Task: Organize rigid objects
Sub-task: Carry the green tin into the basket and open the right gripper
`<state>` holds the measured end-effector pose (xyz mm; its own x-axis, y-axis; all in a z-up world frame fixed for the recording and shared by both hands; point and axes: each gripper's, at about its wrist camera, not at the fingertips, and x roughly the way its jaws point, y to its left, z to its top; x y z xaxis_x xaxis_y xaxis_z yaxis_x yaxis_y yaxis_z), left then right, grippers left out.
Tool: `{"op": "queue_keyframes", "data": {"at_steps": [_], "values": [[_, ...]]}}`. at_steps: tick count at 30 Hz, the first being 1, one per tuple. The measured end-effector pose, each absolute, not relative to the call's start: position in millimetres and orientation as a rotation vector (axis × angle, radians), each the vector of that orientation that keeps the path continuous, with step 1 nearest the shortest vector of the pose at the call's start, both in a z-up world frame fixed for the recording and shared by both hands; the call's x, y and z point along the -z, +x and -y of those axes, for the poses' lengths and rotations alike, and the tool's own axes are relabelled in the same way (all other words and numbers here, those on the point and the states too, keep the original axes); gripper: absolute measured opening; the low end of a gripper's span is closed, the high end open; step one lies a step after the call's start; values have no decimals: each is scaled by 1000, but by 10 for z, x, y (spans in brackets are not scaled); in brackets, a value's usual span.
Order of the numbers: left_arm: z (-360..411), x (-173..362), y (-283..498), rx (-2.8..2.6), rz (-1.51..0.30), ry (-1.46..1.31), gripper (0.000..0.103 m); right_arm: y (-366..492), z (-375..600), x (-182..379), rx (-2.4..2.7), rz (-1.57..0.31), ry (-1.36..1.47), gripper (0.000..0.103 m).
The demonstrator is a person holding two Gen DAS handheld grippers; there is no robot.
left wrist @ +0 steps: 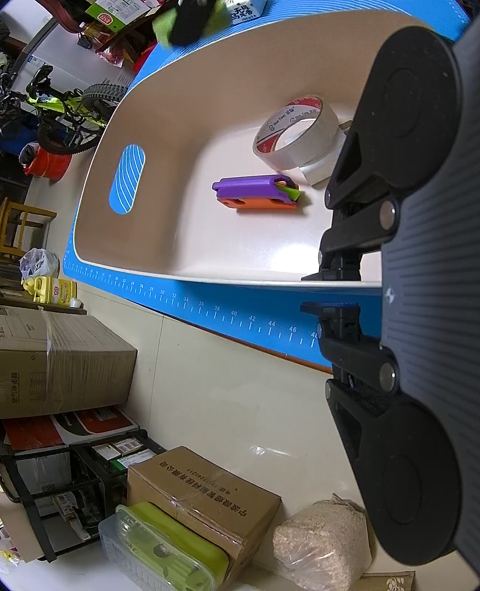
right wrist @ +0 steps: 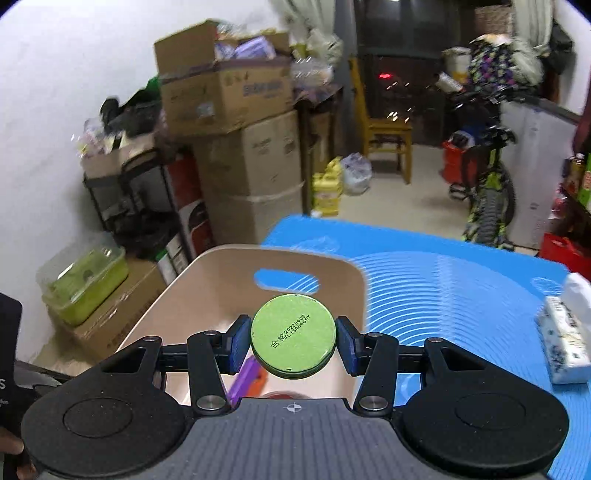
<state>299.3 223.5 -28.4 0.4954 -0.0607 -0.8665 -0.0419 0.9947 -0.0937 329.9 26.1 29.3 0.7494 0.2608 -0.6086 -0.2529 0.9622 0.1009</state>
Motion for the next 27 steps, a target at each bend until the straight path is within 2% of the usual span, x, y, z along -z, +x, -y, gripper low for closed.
{"op": "queue_keyframes", "data": {"at_steps": [21, 27], "values": [[-2223, 288, 2992, 16, -1053, -106, 11, 3817, -1027, 488, -310, -973, -250, 55], [-2217, 289, 2993, 12, -1053, -101, 11, 3876, -1054, 516, -303, -1012, -263, 55]]}}
